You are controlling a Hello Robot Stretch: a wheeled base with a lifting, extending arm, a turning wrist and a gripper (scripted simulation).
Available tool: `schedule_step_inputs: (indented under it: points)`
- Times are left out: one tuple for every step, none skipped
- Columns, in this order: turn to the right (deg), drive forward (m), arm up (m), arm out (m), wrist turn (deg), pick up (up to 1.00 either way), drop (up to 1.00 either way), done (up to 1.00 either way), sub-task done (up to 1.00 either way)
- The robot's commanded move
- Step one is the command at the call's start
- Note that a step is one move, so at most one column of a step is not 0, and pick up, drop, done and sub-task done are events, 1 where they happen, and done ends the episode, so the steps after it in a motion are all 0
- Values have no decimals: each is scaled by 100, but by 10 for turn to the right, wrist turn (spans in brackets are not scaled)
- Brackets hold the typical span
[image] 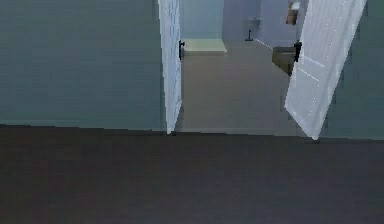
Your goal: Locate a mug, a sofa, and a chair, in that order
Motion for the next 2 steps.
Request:
schedule_step_inputs:
  points:
    - [0,35,0,0,0,0,0,0,0]
    - [-390,0,0,0,0,0,0,0,0]
